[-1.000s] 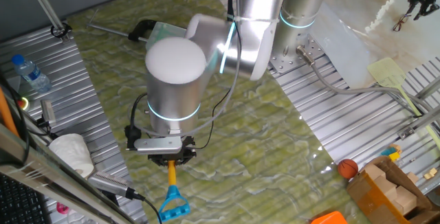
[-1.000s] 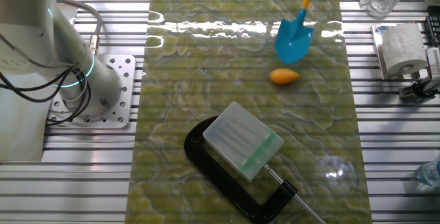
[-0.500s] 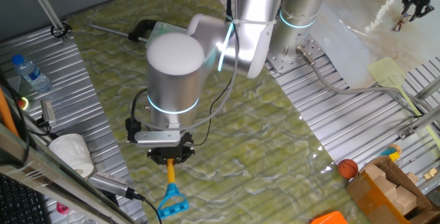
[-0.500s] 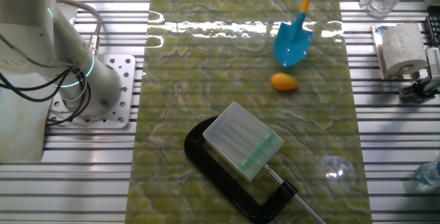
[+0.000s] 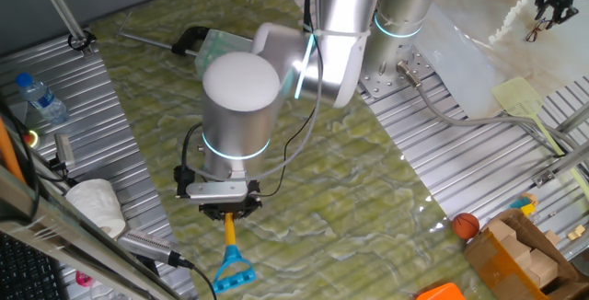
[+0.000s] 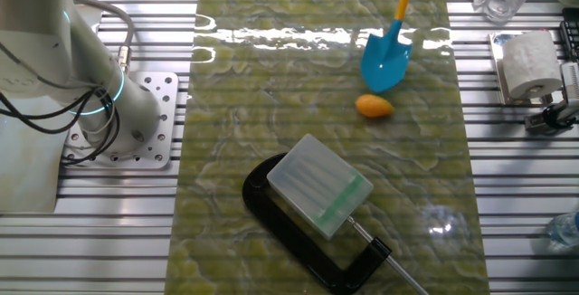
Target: Use a shovel to scoop up an object
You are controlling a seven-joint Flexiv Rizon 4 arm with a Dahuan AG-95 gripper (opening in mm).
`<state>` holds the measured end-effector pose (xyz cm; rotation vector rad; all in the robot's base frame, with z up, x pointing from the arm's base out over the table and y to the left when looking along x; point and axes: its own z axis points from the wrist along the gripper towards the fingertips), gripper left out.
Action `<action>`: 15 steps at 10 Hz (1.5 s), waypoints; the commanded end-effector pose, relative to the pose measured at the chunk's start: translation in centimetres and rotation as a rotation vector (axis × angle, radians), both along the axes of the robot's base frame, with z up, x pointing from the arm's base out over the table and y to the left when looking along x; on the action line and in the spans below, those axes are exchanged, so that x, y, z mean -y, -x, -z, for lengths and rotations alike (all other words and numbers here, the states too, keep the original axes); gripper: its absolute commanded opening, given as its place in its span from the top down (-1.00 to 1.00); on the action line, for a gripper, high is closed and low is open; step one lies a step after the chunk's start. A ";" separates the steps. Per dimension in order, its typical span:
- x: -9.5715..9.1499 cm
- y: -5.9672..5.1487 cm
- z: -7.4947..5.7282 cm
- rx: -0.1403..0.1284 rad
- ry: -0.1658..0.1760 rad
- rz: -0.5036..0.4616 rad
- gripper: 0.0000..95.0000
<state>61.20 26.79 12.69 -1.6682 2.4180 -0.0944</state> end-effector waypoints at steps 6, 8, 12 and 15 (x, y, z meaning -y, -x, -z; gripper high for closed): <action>0.3 -0.2 1.0 0.013 -0.009 -0.002 1.00; 0.4 -0.1 1.1 0.015 0.022 -0.007 1.00; 1.1 0.3 1.7 0.026 0.051 0.000 1.00; 1.4 0.3 1.8 0.038 0.065 0.018 1.00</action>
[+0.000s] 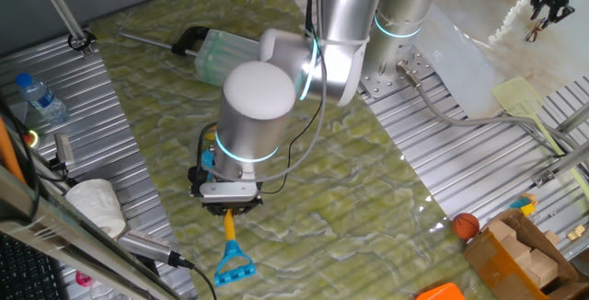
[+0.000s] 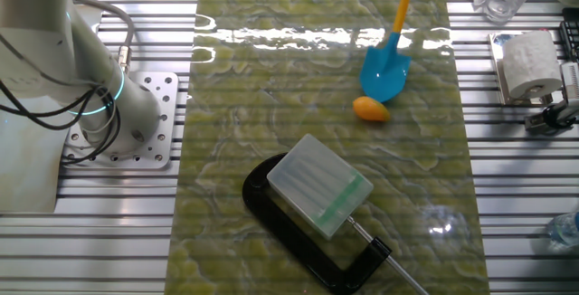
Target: Use a shovel to scoop up an object
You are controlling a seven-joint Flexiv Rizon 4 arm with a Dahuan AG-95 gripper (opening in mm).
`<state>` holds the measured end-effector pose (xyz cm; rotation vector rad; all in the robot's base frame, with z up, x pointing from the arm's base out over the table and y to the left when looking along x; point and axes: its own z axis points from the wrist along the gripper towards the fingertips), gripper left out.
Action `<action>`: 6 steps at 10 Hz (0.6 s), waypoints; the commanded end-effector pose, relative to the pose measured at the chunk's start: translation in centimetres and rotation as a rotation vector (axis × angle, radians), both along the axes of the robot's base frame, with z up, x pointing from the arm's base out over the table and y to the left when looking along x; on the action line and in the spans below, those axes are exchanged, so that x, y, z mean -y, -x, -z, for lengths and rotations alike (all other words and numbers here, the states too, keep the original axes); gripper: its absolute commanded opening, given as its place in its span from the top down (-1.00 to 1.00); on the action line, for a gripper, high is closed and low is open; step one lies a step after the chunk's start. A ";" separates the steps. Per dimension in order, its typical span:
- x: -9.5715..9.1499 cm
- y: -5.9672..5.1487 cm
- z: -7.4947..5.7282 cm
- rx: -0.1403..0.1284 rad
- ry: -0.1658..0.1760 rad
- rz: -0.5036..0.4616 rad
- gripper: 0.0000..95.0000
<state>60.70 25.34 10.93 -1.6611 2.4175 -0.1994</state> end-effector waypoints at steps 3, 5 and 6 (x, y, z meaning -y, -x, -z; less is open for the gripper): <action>0.5 -0.6 0.7 0.006 -0.012 0.025 1.00; 0.7 -0.7 0.8 0.010 -0.013 0.033 1.00; 0.9 -0.8 0.9 0.009 -0.011 0.032 1.00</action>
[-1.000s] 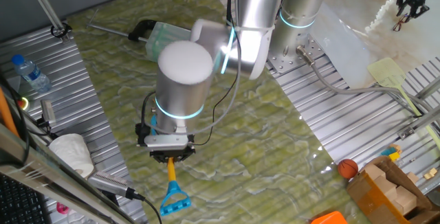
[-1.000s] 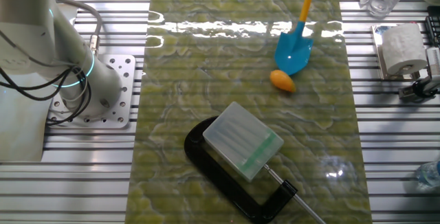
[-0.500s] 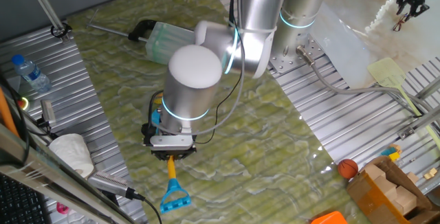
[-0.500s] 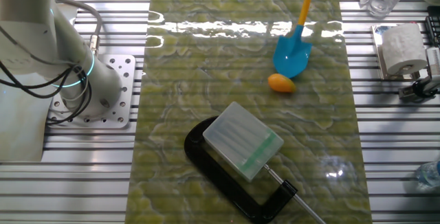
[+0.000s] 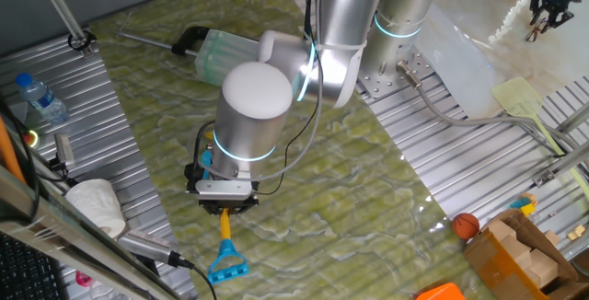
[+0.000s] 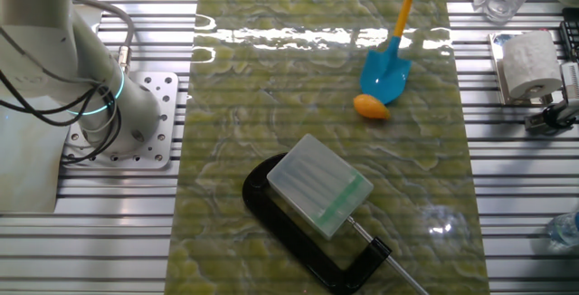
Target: Use a shovel to scoop up an object
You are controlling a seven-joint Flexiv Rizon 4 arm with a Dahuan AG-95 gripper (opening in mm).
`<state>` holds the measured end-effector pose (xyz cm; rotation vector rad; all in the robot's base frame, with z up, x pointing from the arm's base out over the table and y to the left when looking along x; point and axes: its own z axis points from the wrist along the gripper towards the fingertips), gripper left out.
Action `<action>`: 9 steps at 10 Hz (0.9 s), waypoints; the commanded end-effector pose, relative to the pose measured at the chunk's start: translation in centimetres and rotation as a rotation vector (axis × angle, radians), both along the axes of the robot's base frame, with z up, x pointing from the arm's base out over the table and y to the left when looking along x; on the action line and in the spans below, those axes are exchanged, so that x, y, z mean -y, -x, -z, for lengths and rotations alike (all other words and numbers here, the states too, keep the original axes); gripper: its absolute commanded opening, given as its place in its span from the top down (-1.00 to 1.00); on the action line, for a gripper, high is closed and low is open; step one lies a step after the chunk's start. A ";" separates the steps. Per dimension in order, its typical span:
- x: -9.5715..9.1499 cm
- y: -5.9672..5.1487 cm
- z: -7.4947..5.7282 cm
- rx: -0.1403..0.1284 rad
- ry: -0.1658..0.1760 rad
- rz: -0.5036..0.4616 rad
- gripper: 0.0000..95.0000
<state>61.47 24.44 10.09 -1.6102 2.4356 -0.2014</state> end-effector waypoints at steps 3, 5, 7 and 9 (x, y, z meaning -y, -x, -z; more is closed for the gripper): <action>0.8 -0.5 0.5 -0.003 -0.002 0.020 1.00; 1.3 -0.8 0.6 -0.008 -0.002 0.031 1.00; 1.6 -0.9 0.6 -0.015 -0.001 0.044 1.00; 1.9 -1.0 0.5 -0.020 -0.004 0.081 1.00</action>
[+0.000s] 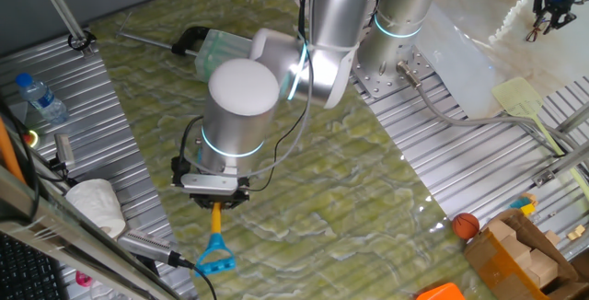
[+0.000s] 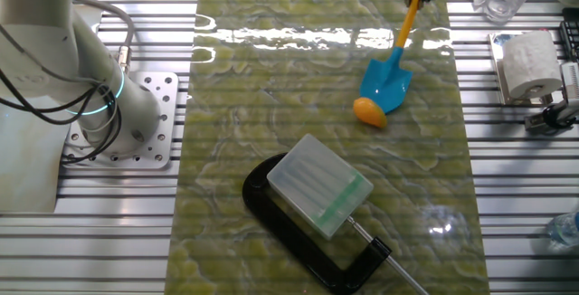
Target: Use a shovel to scoop up an object
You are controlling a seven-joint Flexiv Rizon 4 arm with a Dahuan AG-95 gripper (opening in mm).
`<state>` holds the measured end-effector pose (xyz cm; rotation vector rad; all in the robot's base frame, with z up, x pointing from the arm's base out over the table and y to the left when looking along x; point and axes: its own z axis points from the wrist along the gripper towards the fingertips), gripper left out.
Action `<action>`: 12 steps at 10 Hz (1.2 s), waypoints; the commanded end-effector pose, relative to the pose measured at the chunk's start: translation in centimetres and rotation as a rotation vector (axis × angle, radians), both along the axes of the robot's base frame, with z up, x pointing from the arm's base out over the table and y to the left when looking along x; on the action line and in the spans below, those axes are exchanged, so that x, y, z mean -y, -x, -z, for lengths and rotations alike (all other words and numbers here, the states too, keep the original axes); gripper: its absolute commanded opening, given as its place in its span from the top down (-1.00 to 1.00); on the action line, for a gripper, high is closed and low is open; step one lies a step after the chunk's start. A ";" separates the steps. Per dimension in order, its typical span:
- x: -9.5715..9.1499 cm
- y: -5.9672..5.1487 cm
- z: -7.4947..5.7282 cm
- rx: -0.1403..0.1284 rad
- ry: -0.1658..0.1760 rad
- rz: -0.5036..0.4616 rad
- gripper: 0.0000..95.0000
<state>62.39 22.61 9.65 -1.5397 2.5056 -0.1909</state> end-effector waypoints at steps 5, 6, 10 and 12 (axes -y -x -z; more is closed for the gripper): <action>1.0 -0.2 0.1 -0.018 0.005 0.036 1.00; 1.1 -0.3 0.1 -0.023 0.002 0.041 1.00; 2.0 -0.3 0.4 -0.032 -0.005 0.050 1.00; 2.5 -0.3 0.7 -0.031 -0.006 0.048 1.00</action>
